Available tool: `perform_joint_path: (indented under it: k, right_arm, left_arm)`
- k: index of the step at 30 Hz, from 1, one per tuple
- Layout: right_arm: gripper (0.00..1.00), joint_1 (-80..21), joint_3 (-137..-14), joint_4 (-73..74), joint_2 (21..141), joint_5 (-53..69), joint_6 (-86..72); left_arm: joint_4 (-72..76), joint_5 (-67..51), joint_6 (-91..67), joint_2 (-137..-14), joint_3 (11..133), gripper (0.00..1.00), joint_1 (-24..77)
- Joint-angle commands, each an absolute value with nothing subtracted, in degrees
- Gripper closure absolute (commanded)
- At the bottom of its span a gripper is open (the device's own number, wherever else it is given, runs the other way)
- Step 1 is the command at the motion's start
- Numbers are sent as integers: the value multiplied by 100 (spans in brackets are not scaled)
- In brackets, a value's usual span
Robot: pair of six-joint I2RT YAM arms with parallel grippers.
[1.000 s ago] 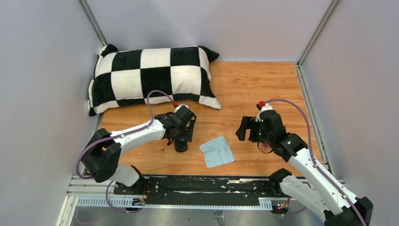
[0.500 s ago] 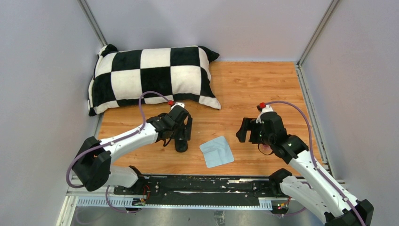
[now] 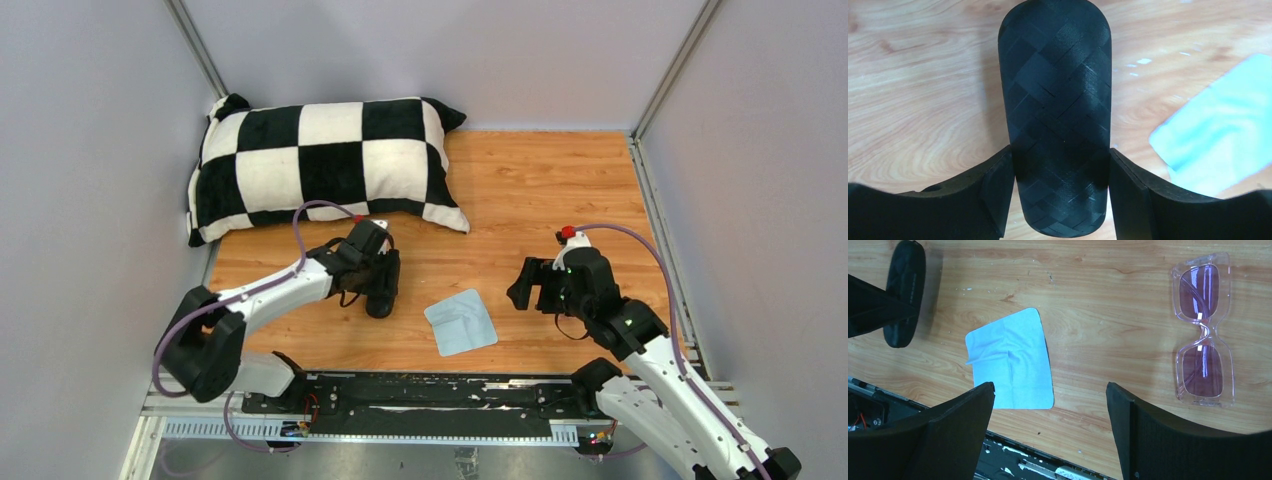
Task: Organize the sunglasses
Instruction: Pick up the sunglasses case from the center of the board, then place the sunglasses case at the center of the board.
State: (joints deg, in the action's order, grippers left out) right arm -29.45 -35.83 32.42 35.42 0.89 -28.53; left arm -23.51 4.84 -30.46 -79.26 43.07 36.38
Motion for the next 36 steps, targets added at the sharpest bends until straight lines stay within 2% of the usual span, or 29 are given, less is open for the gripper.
perform_joint_path:
  k: [1, 7, 15, 18, 21, 24, 32, 36]
  right_arm:
    - [12, -2891, -3535, 3444, 3487, 109, -3005]
    - [12, -2889, -3629, 2638, 3585, 1167, -3393]
    - [12, -2891, -3290, 553, 4060, 2653, -4235]
    - [12, -2889, -3157, -142, 4353, 2925, -4564]
    - [13, -2888, -3177, -72, 4549, 2805, -4517]
    - [13, -2884, -3202, 331, 4633, 2592, -4377]
    - [13, -2878, -3164, 1073, 4360, 2192, -4157]
    - [14, -2883, -3071, 1333, 4181, 2068, -4106]
  left_arm:
    - [-1823, -1171, -2485, -7076, 4264, 44, 3563]
    - [-1204, -2754, -2731, -6698, 4299, 45, 3565]
    - [-850, -3319, -2929, -6637, 4372, 46, 3560]
    - [-1232, -2697, -2926, -6614, 4528, 51, 3568]
    - [-2313, -901, -2939, -6802, 4953, 53, 3560]
    - [-2942, 209, -3193, -7112, 5281, 52, 3561]
    - [-3097, 1934, -4516, -7396, 4709, 46, 3559]
    - [-3130, 2196, -5014, -7591, 4456, 46, 3552]
